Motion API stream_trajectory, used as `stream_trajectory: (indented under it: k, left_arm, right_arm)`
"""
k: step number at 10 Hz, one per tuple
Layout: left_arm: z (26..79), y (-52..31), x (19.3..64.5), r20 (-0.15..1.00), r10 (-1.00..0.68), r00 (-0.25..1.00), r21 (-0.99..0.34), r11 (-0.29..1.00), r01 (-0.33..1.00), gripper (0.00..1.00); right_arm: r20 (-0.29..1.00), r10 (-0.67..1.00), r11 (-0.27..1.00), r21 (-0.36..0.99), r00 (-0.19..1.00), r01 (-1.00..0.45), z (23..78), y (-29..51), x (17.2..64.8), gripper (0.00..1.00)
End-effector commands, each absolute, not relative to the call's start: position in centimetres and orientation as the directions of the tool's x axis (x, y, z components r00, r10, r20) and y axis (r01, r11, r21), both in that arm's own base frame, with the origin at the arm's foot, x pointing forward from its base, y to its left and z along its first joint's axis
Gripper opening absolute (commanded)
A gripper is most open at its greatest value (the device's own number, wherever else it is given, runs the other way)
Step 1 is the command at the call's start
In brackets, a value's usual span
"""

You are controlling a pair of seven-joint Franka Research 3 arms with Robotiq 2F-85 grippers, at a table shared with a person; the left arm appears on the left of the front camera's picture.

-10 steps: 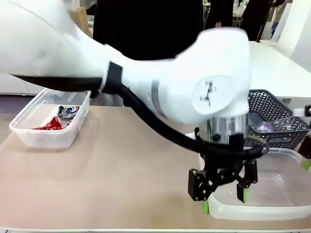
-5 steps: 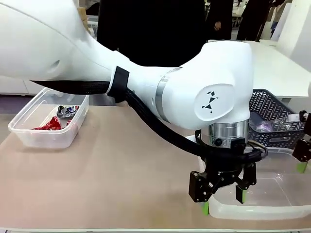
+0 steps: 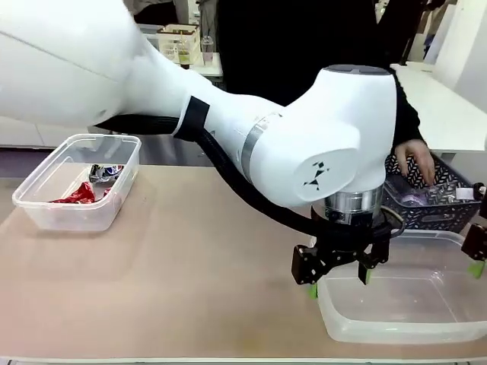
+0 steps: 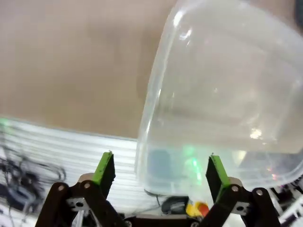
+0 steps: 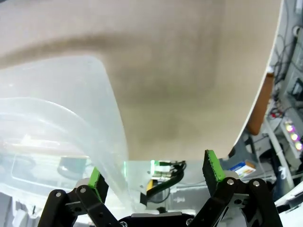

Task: Sort the waste into each basket.
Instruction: Pick up the Organizing box on the right side of the table and lift it.

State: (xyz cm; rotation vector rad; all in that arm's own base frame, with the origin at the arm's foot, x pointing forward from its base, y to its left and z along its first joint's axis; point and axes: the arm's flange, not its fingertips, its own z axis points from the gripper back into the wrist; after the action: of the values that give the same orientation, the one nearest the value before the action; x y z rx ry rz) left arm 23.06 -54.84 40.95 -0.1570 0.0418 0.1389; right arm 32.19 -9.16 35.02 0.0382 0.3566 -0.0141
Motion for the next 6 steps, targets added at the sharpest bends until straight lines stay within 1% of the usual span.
stream_trajectory:
  k: [1,2,4,6]
  left_arm:
    - [39.7,-55.5,24.6,0.005,0.063,0.998,-0.173,0.983,-0.061,1.0]
    - [38.9,-55.4,25.4,0.025,0.079,0.997,-0.175,0.982,-0.073,1.0]
    - [37.4,-55.3,26.0,0.075,0.111,0.991,-0.193,0.976,-0.095,1.0]
    - [37.0,-54.9,26.3,0.093,0.099,0.991,-0.156,0.984,-0.084,1.0]
  right_arm:
    - [-0.417,-0.008,0.99,0.122,0.909,0.064,34.9,-9.6,32.7,1.0]
    - [-0.441,0.002,0.988,0.14,0.897,0.067,34.6,-9.7,32.5,1.0]
    - [-0.427,-0.003,0.986,0.148,0.904,0.073,35.4,-9.7,31.6,1.0]
    - [-0.415,-0.004,0.985,0.154,0.91,0.075,35.9,-9.6,31.1,1.0]
